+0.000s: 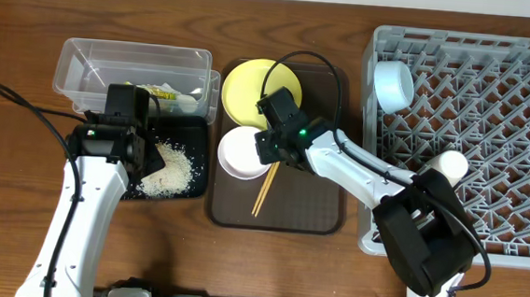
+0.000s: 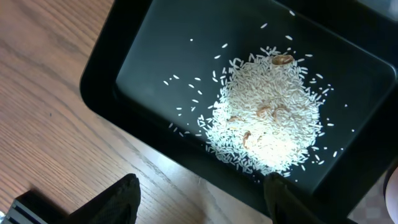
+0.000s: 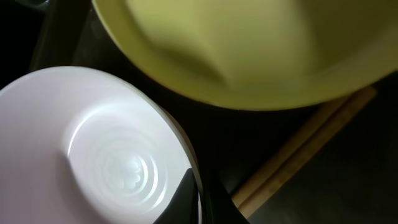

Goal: Sort waste into correct bins and load items into the dishwasher rack
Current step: 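Reach the right gripper to the white bowl and grasp its rim, then carry the white bowl into the rack's upper area and release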

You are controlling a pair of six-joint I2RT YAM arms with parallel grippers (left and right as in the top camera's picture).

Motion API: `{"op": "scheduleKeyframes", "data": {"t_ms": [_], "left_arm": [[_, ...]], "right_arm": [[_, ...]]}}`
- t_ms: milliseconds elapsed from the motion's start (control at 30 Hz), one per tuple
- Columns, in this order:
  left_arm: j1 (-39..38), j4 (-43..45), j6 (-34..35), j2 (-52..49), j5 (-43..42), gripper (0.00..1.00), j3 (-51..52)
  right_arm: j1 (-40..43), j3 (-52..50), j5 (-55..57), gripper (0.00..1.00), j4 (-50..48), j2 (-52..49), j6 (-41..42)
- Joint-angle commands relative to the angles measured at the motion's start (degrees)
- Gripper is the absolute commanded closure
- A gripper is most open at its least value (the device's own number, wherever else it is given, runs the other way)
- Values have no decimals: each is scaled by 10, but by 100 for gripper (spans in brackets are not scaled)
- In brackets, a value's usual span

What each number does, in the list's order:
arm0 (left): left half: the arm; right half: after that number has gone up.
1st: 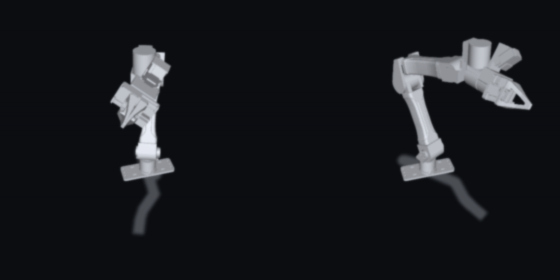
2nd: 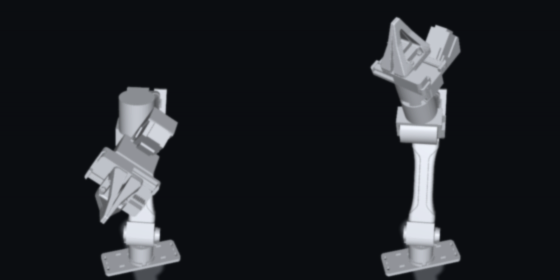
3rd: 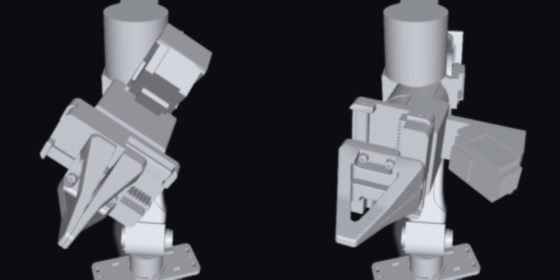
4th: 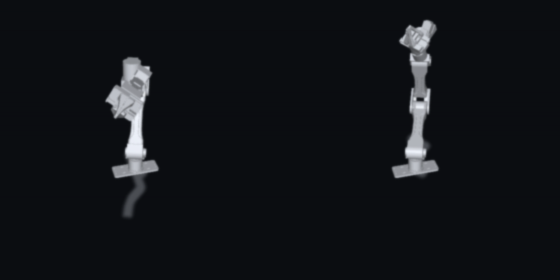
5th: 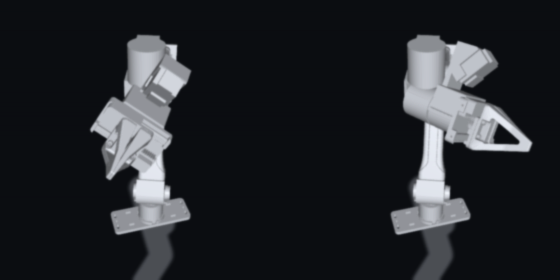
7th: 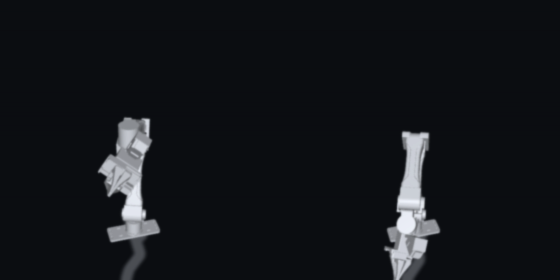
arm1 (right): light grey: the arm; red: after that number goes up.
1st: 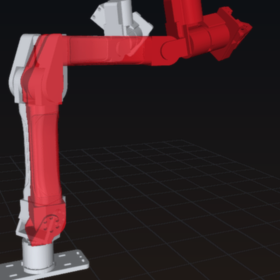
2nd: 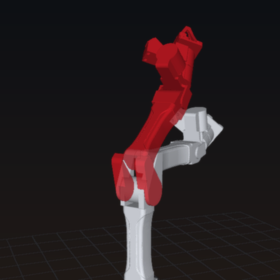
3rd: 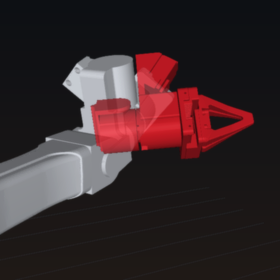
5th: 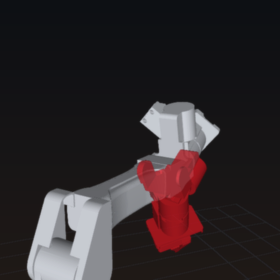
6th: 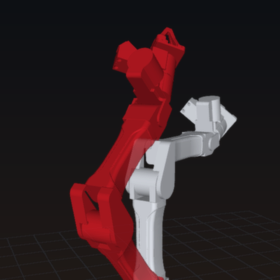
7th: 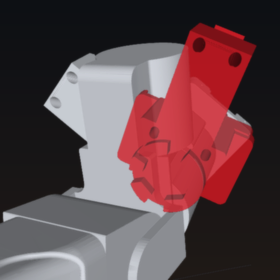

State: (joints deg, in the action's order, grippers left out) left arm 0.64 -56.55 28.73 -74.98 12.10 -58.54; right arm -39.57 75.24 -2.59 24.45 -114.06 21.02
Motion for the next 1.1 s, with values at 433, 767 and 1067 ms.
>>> {"op": "scheduleKeyframes", "data": {"t_ms": [433,767,1067], "left_arm": [[3,5,5,4,-11,33,-6],[3,13,5,4,-12,33,-6],[3,14,5,4,-12,32,-6]], "right_arm": [[175,2,135,99,64,229,-113],[294,2,399,99,-60,245,-369],[379,2,465,99,-240,205,-531]]}}
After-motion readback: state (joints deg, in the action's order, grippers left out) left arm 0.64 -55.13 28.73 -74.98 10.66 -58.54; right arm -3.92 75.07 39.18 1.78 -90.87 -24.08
